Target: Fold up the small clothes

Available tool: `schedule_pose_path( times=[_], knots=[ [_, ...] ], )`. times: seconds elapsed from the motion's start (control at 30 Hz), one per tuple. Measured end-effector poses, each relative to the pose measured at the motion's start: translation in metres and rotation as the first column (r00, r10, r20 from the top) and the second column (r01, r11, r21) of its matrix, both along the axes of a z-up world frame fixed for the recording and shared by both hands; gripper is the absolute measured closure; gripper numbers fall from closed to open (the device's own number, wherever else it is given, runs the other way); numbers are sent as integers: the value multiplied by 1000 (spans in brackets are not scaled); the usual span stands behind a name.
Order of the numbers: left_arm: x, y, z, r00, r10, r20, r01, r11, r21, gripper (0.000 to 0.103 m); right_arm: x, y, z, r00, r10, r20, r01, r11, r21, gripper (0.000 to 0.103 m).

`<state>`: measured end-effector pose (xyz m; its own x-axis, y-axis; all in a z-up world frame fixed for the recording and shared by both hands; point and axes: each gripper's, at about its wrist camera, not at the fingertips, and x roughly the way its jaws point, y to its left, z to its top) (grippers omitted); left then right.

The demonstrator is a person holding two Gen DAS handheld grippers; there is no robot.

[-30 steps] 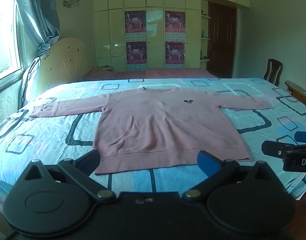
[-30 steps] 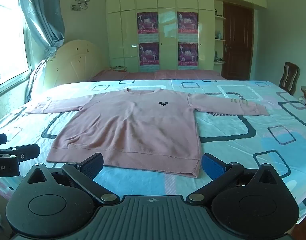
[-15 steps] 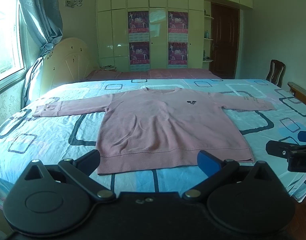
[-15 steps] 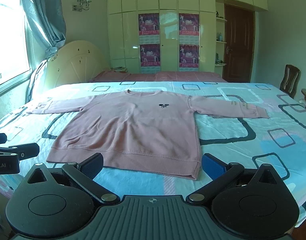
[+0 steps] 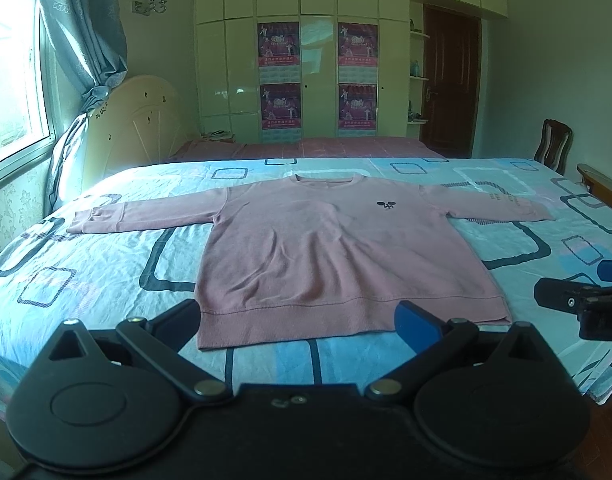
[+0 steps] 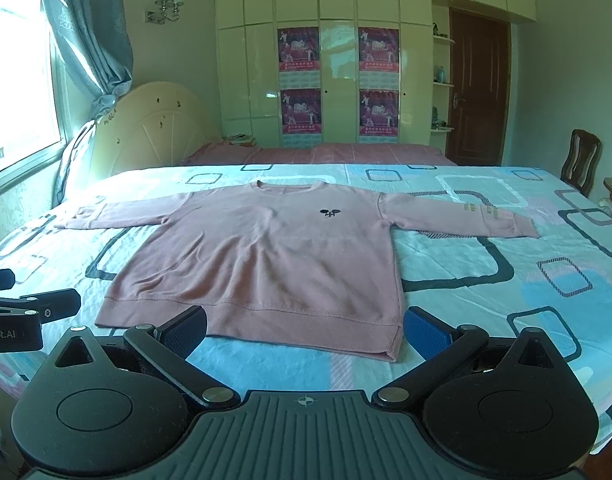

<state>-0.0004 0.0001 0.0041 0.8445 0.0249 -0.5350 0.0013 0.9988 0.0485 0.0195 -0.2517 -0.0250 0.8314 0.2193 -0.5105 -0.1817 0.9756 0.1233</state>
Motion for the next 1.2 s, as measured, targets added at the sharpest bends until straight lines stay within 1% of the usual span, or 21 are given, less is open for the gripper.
schedule_pose_path(
  times=[0.47,1.2],
  knots=[
    [3,2,-3,1000,8,-5,-8,1000,-1,1,6,5,-1,1000,5,-4,-5,1000,6,0],
    [3,1,-4,1000,9,-6,-9,1000,-1,1,4,-1,-2,1000,2,-4,-2,1000,13,0]
  ],
)
